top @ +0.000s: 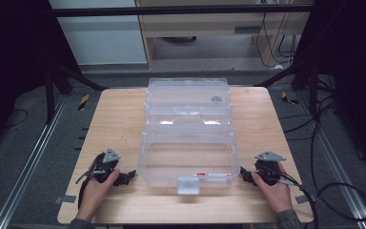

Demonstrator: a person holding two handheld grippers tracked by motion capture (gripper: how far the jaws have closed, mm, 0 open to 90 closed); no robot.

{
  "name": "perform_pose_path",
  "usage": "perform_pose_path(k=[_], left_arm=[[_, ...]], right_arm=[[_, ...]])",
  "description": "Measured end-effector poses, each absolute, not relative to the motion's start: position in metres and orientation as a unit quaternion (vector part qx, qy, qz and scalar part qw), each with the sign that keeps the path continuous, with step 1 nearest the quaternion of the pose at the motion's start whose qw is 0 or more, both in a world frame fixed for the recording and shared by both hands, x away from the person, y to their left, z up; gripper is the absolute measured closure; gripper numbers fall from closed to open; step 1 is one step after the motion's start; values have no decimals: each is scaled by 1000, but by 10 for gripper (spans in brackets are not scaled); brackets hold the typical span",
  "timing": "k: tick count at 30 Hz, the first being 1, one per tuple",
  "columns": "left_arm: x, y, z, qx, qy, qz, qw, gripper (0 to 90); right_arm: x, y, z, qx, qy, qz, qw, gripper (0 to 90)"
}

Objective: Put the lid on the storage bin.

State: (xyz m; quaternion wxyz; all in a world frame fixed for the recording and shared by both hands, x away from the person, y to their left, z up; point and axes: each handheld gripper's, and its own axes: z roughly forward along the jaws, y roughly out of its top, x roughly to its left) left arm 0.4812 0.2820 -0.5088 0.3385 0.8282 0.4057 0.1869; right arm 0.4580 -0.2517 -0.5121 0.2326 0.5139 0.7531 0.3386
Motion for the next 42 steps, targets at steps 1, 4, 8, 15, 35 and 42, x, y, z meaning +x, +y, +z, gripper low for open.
perform_pose_path(k=[1,4,8,15,35,42], left_arm=[[481,282,-509,829,403,186,339,0],[481,283,-509,832,399,184,339,0],[480,284,-507,839,386,180,339,31],[471,284,-475,863,340,181,326,40],[446,253,-365,909,204,178,317,41],[441,229,-349,916,161,185,318,44]], right_arm=[[458,-252,-512,513,754,338,232,135],[459,-251,-512,509,758,339,227,95],[459,-252,-511,499,767,336,221,114],[443,-250,-464,456,794,260,308,90],[512,-243,-327,353,859,261,264,410],[532,-212,-303,276,890,257,256,609]])
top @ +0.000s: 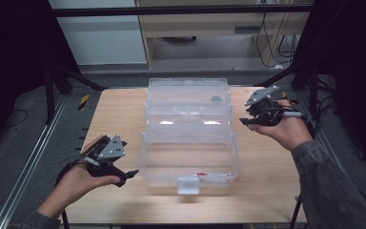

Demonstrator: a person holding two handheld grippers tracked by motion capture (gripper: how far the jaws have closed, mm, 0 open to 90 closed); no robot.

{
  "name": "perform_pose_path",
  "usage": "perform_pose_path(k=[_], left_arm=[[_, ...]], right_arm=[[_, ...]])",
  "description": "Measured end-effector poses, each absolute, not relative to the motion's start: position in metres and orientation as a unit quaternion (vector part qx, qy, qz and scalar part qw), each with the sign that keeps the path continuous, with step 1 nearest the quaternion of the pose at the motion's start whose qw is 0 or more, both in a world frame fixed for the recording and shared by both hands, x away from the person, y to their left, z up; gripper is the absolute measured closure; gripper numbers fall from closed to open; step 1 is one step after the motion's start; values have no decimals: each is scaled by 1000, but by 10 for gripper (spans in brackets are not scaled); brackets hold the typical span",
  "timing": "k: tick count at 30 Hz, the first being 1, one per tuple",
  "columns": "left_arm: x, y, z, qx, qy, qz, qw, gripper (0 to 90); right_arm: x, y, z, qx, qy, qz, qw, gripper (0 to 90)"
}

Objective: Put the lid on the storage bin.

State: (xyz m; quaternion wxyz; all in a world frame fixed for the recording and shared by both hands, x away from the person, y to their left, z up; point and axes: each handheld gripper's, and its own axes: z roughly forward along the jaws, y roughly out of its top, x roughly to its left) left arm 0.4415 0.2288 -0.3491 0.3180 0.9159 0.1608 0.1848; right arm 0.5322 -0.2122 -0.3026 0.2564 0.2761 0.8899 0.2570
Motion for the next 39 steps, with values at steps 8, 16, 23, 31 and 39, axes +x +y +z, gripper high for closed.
perform_pose_path(k=[8,16,23,31,39], left_arm=[[444,206,-348,921,134,154,331,53],[449,179,-353,935,105,132,313,56],[450,172,-359,941,98,122,300,53],[454,168,-365,947,101,109,286,65],[454,167,-366,950,97,104,279,82]], right_arm=[[551,-179,-285,214,909,259,245,597],[566,-139,-286,142,935,235,226,579],[574,-125,-293,111,948,206,217,631],[582,-114,-299,78,959,170,211,699],[584,-112,-300,62,962,153,217,765]])
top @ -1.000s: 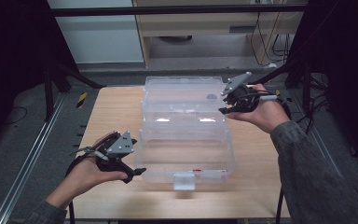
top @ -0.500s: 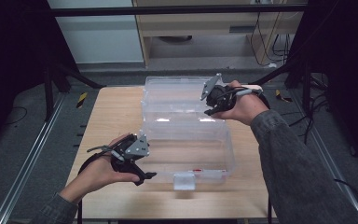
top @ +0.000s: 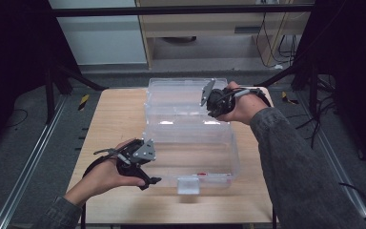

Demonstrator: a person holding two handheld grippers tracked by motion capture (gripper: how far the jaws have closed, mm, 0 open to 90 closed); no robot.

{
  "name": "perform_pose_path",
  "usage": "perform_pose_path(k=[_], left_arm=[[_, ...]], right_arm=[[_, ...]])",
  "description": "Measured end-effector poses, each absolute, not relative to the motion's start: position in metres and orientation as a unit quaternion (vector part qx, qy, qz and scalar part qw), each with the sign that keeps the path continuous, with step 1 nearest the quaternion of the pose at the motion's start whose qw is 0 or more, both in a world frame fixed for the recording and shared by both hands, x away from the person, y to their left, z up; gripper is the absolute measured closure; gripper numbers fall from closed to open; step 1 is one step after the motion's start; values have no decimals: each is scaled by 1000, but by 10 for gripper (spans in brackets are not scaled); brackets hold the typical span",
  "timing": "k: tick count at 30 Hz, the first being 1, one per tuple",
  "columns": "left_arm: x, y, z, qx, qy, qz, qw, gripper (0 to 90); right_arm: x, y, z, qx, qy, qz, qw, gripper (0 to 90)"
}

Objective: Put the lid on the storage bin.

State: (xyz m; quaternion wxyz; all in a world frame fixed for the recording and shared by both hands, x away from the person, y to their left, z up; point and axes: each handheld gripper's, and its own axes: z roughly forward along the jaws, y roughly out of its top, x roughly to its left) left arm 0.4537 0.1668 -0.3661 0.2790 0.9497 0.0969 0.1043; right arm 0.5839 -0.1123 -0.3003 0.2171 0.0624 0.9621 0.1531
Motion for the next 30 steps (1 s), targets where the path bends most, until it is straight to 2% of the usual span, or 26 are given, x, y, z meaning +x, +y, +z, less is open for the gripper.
perform_pose_path(k=[13,18,24,27,30], left_arm=[[456,165,-372,956,91,97,262,122],[454,162,-373,958,95,87,256,193],[452,159,-373,961,95,87,246,216],[450,157,-374,963,80,94,239,293],[450,156,-376,965,76,95,231,330]], right_arm=[[585,-111,-305,40,964,128,230,800],[584,-111,-305,42,964,127,231,799],[584,-111,-305,44,963,128,233,797],[584,-111,-305,46,963,129,232,795],[584,-111,-306,46,963,130,233,794]])
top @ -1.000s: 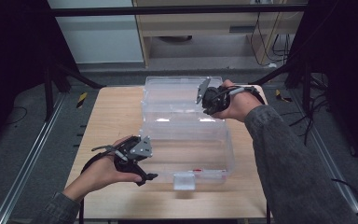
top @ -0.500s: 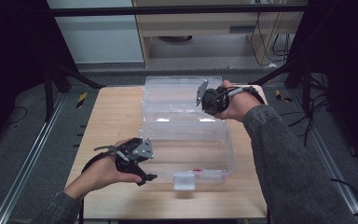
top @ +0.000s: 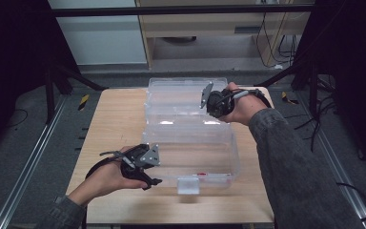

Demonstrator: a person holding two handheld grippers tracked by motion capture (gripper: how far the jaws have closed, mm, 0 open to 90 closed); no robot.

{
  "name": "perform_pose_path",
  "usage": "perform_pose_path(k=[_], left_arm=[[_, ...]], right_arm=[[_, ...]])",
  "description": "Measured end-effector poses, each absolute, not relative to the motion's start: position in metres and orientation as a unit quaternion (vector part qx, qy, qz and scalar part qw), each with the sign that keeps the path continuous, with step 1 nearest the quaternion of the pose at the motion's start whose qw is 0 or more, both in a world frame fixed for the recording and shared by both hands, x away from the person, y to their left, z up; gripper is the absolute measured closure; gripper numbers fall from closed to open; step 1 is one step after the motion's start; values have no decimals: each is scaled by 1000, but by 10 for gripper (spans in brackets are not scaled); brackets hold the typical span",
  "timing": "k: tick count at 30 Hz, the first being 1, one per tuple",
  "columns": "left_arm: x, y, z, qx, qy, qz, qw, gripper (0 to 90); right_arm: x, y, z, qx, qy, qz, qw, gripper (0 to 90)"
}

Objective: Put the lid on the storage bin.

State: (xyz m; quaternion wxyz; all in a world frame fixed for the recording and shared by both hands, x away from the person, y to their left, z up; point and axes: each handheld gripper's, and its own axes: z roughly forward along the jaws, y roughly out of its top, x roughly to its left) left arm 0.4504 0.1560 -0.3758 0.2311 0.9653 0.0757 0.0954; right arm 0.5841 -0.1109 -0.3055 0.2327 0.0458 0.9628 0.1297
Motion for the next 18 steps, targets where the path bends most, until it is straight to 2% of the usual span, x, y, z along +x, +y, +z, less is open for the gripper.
perform_pose_path(k=[2,5,7,9,18], left_arm=[[452,156,-379,967,77,90,224,370],[454,156,-386,973,78,79,201,491],[454,156,-387,974,78,78,198,514],[454,156,-389,975,73,76,194,593],[455,154,-396,977,69,66,188,740]], right_arm=[[584,-111,-306,47,963,128,233,793],[584,-111,-306,50,963,128,233,790],[584,-112,-306,49,963,129,233,789],[584,-112,-306,51,962,131,233,788],[584,-112,-306,46,962,129,235,799]])
